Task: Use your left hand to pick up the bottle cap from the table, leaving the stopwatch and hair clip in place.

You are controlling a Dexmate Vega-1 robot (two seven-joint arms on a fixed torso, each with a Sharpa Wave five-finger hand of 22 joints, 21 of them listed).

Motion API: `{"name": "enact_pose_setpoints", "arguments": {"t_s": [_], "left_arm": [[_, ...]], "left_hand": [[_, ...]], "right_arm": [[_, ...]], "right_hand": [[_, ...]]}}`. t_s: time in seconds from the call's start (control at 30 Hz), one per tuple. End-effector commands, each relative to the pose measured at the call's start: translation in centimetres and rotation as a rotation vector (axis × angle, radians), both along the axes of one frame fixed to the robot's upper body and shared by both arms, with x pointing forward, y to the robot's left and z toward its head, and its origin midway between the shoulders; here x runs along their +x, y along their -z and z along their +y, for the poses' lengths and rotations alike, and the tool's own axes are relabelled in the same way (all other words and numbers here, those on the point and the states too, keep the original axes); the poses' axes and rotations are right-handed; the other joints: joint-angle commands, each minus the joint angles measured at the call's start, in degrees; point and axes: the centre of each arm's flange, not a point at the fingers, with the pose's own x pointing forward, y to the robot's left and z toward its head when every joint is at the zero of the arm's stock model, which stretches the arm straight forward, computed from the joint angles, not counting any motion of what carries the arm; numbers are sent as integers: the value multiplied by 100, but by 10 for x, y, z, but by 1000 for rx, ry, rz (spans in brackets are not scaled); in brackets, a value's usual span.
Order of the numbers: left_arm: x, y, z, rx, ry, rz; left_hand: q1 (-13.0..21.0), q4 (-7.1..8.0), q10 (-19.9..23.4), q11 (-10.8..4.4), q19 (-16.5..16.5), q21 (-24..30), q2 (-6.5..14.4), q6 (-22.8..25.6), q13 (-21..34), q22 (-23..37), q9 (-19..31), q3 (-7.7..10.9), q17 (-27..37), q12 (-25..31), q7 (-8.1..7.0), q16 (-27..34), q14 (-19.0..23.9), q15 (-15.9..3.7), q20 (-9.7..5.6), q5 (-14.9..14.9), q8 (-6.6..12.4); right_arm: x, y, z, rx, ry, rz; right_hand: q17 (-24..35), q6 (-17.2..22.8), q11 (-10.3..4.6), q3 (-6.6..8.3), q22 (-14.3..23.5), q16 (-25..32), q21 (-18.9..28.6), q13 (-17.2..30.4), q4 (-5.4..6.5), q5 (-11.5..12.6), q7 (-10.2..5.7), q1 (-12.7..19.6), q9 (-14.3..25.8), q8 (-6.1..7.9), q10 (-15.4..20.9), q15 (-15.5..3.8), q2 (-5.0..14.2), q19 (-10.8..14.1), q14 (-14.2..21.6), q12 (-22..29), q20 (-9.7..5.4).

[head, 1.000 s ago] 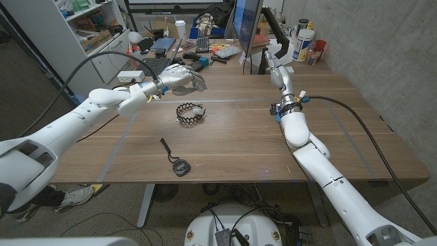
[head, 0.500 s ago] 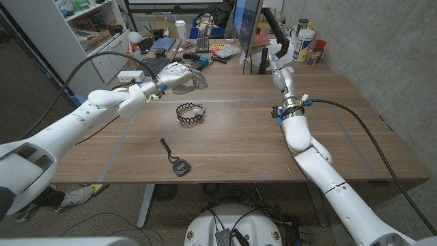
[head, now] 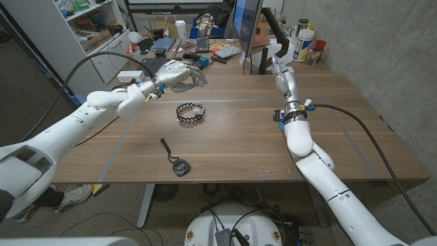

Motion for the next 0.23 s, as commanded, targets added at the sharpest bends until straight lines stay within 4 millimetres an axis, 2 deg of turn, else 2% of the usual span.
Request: {"name": "enact_pose_setpoints", "arguments": {"t_s": [0.03,0.23], "left_arm": [[-1,-2,7,-38,11,-7],[-3,-4,15,-58,1,-23]], "left_hand": [[52,73,870,-191,51,44,249,298,311,2,28,51,32,55,241,40,64,-409,-565,40,33],[47,76,873,-188,52,52,252,290,313,-1,29,52,36,49,246,36,72,-408,-568,40,26]], "right_arm": [[-7,5,2,16,12,-1],[-1,-3,8,2,-7,-7]], "right_hand": [[15,24,17,-3,30,5,-7,22,3,34,-30,-36,11,-23,55,20,10,-15,20,-23,8],[15,26,13,-5,30,5,-8,22,2,34,-29,-36,11,-22,60,18,11,-16,21,-22,12]]}}
